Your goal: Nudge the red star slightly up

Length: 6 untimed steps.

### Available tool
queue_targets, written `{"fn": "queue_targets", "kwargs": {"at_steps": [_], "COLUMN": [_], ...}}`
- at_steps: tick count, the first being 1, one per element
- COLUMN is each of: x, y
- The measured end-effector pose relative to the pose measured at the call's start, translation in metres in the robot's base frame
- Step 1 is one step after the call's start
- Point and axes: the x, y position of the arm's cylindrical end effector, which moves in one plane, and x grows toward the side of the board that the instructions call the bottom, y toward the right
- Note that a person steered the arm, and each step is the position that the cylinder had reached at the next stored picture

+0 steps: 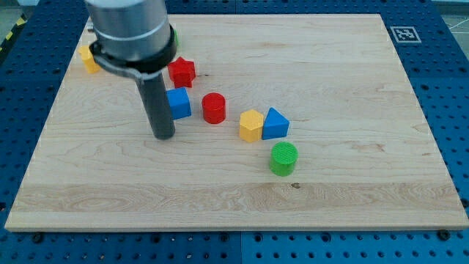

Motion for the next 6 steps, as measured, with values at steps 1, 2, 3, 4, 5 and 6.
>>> {"fn": "queue_targets", "kwargs": {"at_steps": [1, 2, 3, 4, 5, 6], "x": [0.023, 0.021, -0.024, -0.083, -0.126, -0.134], "y": [0.004, -0.009, -0.024, -0.025, -0.013, -0.01]}}
